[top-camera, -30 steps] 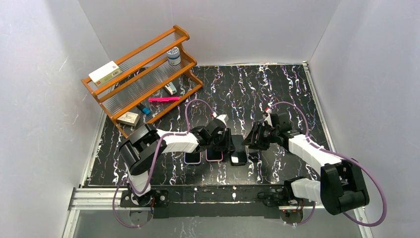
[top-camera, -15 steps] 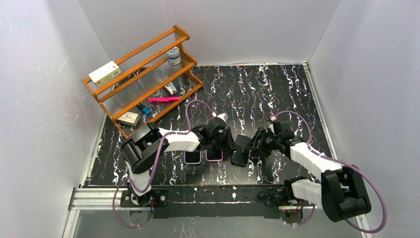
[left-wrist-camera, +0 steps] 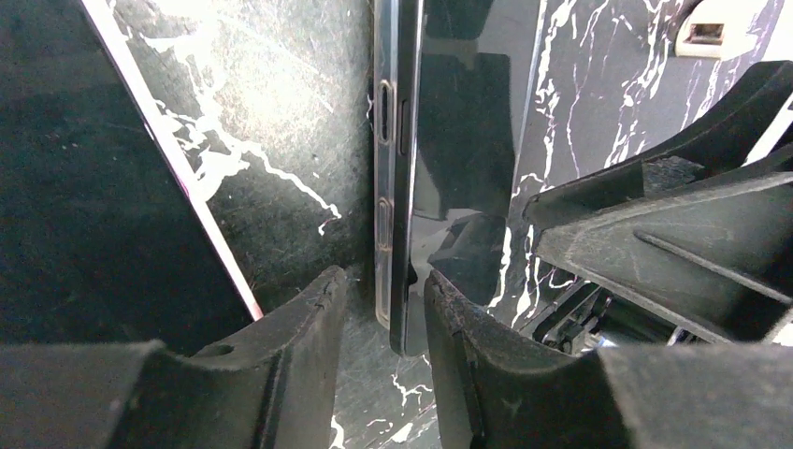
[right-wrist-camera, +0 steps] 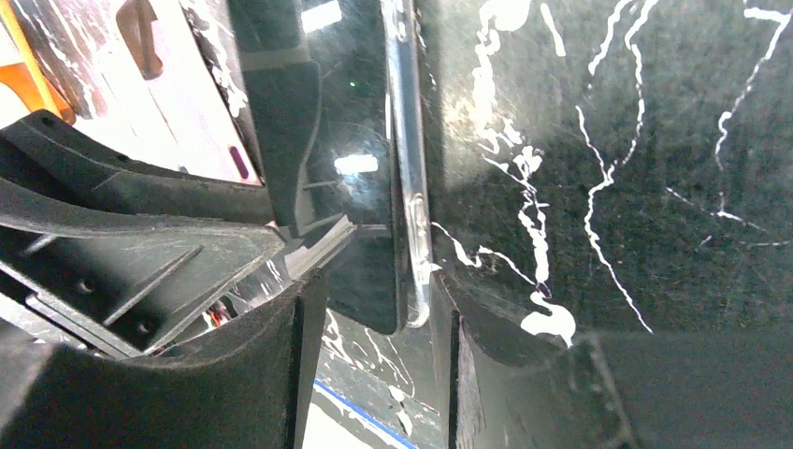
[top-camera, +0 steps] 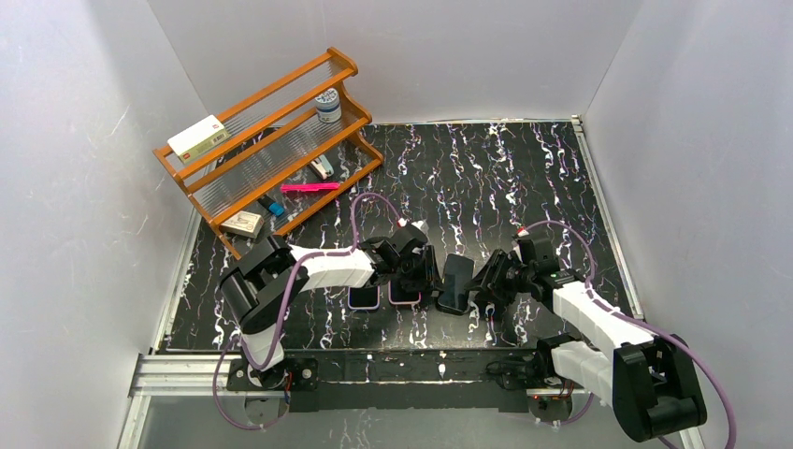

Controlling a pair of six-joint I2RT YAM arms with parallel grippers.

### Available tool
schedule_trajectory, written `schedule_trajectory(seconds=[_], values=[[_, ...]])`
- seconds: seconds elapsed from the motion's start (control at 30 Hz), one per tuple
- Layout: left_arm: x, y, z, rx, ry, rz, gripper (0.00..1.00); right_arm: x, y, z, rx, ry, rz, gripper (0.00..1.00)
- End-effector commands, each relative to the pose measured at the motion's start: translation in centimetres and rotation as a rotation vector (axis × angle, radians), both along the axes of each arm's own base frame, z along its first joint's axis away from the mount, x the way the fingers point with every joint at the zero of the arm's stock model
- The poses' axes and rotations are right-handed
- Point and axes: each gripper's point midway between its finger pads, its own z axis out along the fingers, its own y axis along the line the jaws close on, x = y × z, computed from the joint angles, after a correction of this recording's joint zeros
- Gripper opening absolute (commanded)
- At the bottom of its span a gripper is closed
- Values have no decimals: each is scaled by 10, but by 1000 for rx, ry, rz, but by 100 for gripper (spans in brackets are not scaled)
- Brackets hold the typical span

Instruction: Put the phone into the phone case

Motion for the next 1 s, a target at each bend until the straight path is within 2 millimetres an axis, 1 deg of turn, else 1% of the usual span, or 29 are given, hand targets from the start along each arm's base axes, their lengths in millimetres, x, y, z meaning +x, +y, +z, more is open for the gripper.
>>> schedule_trajectory(seconds=[0.0, 0.13, 0.23, 0.37, 0.43, 0.5, 0.57, 0.6, 0.67, 0.73, 0.77, 0.87, 0.97], values=[[-13, 0, 7, 6, 17, -45, 34, -8, 2, -7, 23, 37, 11, 52], [-18, -11, 5, -17, 36, -63, 27, -12, 7, -11, 61, 43, 18, 52], [-23, -22, 4, -46, 59, -73, 17, -13, 13, -9, 113, 39, 21, 50], [-32, -36, 3, -79, 83, -82, 6, -15, 16, -8, 142, 43, 14, 47], [-34, -42, 4, -92, 94, -80, 2, -15, 17, -7, 164, 39, 8, 46], [-36, -47, 7, -115, 99, -79, 0, -19, 18, -10, 177, 53, 2, 43], [-37, -52, 12, -133, 96, -82, 1, -16, 20, -7, 195, 35, 2, 41], [-37, -53, 11, -127, 96, -85, 2, -16, 20, -8, 193, 38, 2, 41], [-37, -48, 5, -95, 99, -77, 5, -14, 18, -8, 175, 36, 0, 40], [-34, -38, 3, -48, 79, -64, 13, -10, 15, -6, 139, 31, -2, 41], [-29, -33, 5, -25, 56, -55, 17, -8, 13, -4, 117, 18, -2, 42], [-11, -22, 19, 7, -13, -24, 20, 3, 4, 4, 51, -24, -35, 53], [8, -14, 26, -5, -29, 18, 22, 11, -3, 5, 7, -58, -65, 55]])
